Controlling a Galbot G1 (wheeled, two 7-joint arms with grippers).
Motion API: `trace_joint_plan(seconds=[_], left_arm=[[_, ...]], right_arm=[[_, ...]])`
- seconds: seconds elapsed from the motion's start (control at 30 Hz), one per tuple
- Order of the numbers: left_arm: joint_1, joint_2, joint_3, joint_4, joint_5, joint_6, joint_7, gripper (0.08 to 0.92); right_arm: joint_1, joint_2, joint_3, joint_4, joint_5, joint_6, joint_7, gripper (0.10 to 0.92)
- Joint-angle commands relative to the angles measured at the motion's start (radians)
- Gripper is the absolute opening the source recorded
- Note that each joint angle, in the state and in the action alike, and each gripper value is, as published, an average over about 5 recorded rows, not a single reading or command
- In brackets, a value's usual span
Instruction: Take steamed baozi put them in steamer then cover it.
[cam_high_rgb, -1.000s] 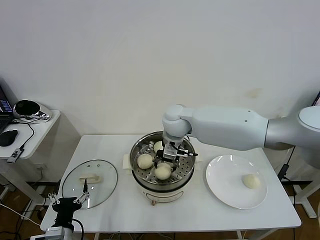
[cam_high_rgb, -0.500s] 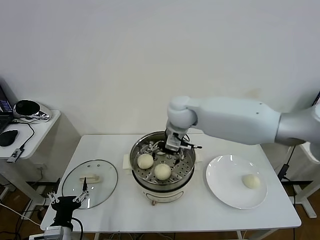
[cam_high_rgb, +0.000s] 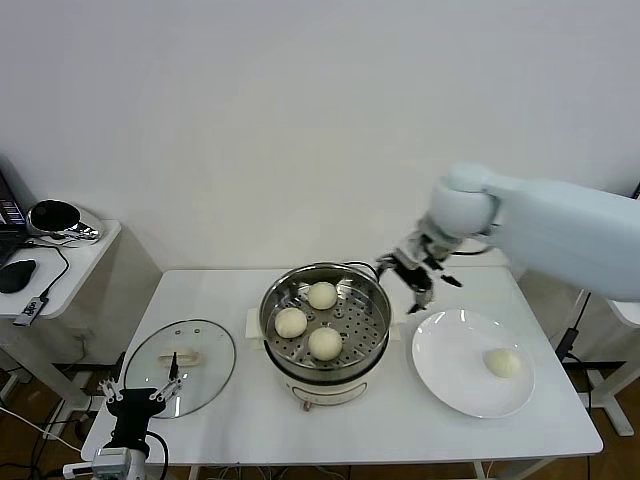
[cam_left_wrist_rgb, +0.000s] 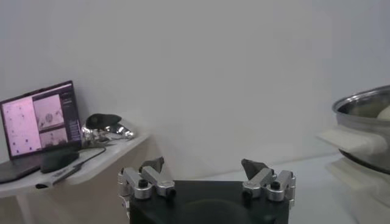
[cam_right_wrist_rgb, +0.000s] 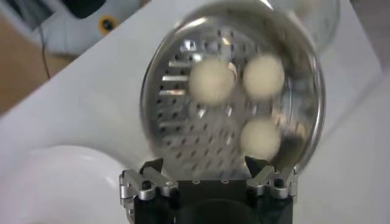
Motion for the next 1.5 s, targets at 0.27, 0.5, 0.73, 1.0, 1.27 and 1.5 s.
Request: trace_joint_plan(seconds=[0.27, 0.5, 0.73, 1.0, 1.27, 1.5], left_arm=[[-0.001, 0.000, 0.025, 0.007, 0.027, 0.004, 0.002, 0.823], [0.022, -0.003, 0.012, -0.009, 0.037, 0.004, 0.002, 0.823], [0.042, -0.011, 0.000, -0.023, 0.045, 0.003, 0.002, 0.823], [0.055, -0.015, -0.018, -0.028, 0.045, 0.002, 0.002, 0.823], [0.049, -0.018, -0.021, -0.021, 0.044, 0.002, 0.002, 0.823], [0.041, -0.016, -0.021, -0.012, 0.043, 0.001, 0.001, 0.823]], right_arm=[[-0.880, -0.420, 0.755, -0.068, -0.314, -0.004, -0.029, 0.823], [-1.127, -0.326, 0.967, -0.204, -0.438, 0.082, -0.027, 0.823], [-1.130, -0.204, 0.977, -0.338, -0.502, 0.096, 0.007, 0.823], [-1.092, -0.069, 0.950, -0.447, -0.543, 0.104, 0.044, 0.823], [-1.049, -0.010, 0.918, -0.486, -0.556, 0.105, 0.060, 0.823], [-1.023, 0.001, 0.907, -0.491, -0.560, 0.097, 0.062, 0.802]])
